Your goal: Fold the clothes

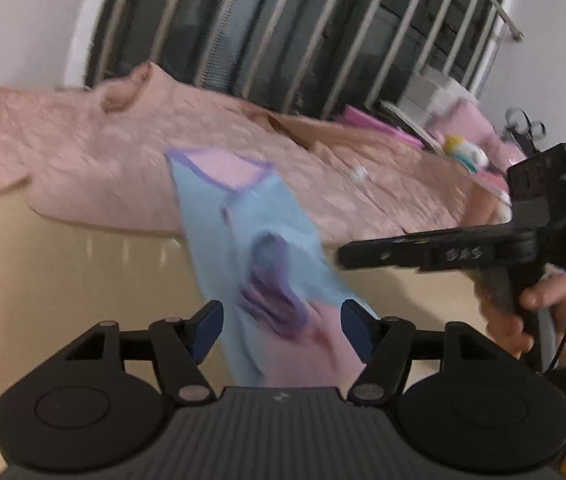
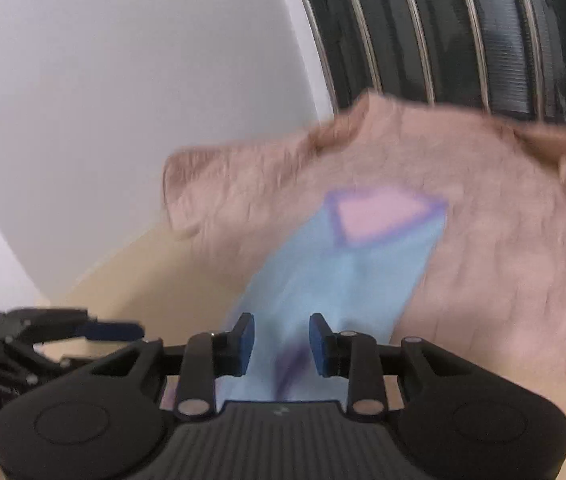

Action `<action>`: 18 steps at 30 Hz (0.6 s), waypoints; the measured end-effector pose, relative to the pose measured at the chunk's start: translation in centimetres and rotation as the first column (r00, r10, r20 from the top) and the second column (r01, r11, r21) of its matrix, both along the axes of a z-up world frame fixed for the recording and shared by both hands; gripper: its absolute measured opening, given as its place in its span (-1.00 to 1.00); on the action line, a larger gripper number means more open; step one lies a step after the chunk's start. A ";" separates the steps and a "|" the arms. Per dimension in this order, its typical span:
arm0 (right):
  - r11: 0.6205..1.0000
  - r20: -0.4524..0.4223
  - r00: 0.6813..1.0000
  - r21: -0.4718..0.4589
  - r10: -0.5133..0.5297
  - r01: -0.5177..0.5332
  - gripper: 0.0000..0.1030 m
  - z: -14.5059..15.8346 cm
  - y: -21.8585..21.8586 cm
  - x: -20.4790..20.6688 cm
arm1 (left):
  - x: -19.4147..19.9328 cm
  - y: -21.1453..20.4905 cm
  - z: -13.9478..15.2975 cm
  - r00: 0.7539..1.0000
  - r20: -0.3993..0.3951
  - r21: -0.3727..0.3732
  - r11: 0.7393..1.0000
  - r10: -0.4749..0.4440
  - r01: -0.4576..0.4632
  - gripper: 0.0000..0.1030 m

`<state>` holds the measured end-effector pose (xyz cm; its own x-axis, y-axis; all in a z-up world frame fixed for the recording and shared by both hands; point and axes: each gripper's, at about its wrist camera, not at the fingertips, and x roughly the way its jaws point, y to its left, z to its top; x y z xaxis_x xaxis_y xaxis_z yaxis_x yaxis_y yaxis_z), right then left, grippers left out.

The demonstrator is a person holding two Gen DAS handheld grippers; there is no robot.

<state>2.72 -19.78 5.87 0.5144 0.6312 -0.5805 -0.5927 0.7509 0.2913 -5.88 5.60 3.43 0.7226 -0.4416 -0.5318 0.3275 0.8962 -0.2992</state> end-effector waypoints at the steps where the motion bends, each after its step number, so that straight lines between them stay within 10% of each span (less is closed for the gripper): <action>1: 1.000 -0.019 1.000 0.003 -0.008 0.008 -0.44 -0.8 0.0 -0.8 | 0.0 -0.8 -0.3 1.000 0.002 0.043 0.999 0.009 -0.009 0.29; 3: 0.999 -0.072 0.997 0.048 -0.023 0.026 -0.44 -2.3 -0.2 -1.4 | 0.2 -2.2 -1.0 0.999 -0.010 0.139 0.989 0.048 -0.046 0.20; 6: 0.993 -0.123 0.990 0.080 -0.075 0.085 -0.49 -4.2 -0.3 -2.2 | 0.1 -2.4 -1.6 0.997 -0.044 0.120 0.991 0.060 -0.055 -0.67; 12: 0.980 -0.122 0.979 0.092 -0.162 0.174 -0.93 -5.1 -1.1 -7.9 | -3.4 -2.4 -1.2 0.995 -0.087 0.115 0.993 0.045 -0.035 -0.86; 15: 0.977 -0.116 0.975 0.082 -0.188 0.198 -0.89 -4.4 -1.8 -11.7 | -6.3 -1.9 -0.1 0.995 -0.101 0.098 0.995 -0.013 0.023 -0.75; 18: 0.974 -0.093 0.976 0.094 -0.196 0.204 -0.40 -3.2 -3.2 -14.5 | -7.6 -1.7 1.1 1.000 -0.003 0.129 0.991 0.020 -0.019 0.15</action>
